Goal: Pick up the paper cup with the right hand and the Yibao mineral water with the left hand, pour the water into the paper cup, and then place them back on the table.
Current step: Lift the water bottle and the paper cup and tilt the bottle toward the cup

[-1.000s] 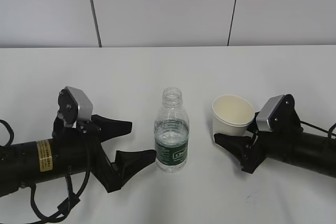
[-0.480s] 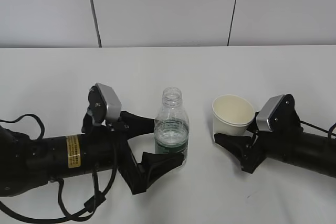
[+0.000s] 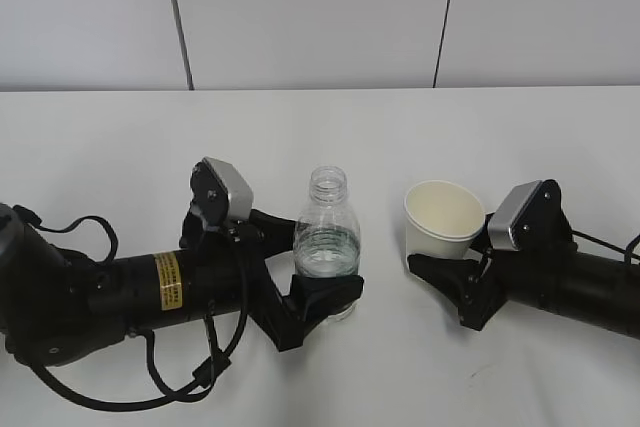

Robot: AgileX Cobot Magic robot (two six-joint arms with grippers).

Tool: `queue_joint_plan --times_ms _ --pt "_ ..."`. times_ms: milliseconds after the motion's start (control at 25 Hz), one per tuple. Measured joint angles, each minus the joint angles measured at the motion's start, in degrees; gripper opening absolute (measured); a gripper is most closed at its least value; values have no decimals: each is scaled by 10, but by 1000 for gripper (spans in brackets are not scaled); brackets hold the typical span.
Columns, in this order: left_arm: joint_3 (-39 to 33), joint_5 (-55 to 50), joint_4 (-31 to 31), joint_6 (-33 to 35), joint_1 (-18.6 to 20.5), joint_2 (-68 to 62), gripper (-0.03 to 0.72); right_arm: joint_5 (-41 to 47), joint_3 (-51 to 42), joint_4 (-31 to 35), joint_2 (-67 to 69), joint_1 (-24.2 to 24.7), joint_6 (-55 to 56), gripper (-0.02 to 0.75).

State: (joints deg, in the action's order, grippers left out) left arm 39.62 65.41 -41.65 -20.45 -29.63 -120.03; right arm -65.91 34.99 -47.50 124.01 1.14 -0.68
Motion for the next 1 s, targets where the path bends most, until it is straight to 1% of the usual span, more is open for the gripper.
queue_joint_plan --times_ms 160,480,760,1000 --pt "1 0 4 0 0 0 564 0 0 0 0 0 0 518" --pt "1 0 9 0 -1 0 548 0 0 0 0 0 0 518" --pt "1 2 10 0 -2 0 453 0 0 -5 0 0 0 517" --pt "1 4 15 1 -2 0 403 0 0 -8 0 0 0 517"
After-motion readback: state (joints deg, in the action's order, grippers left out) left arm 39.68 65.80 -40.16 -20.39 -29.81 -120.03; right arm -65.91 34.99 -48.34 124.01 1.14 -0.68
